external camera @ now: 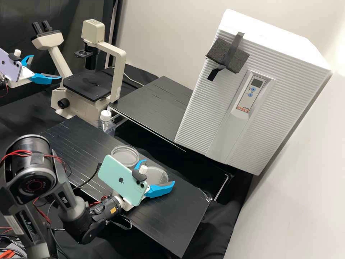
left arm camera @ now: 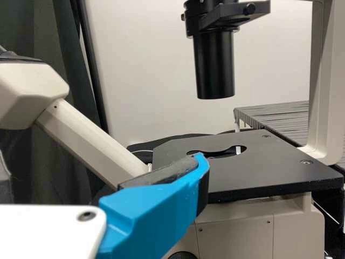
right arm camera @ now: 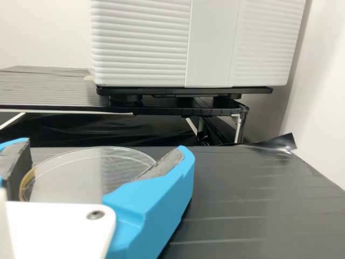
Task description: Close the petri dish lid.
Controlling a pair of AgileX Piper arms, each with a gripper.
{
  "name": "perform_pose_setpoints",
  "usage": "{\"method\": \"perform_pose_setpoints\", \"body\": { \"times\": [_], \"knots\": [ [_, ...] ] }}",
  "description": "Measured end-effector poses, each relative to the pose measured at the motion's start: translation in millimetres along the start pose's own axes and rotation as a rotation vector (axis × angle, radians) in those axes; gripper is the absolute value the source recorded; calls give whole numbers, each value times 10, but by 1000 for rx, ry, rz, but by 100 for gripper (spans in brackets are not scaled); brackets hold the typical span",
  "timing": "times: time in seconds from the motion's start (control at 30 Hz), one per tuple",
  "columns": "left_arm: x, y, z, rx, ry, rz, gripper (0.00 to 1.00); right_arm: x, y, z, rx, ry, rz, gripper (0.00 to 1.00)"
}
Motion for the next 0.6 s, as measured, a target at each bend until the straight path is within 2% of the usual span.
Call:
{"method": "perform_pose_setpoints", "body": {
  "times": [0.1,0.23,0.37,0.6],
  "knots": [
    [0,0,0,0,0,0,100,-18,28,-26,14,-1,13,0],
    [0,0,0,0,0,0,100,-50,81,-92,56,25,43,0],
    [0,0,0,0,0,0,100,-91,133,-198,96,79,75,0],
    [0,0,0,0,0,0,100,-118,77,-464,132,214,63,0]
  ]
}}
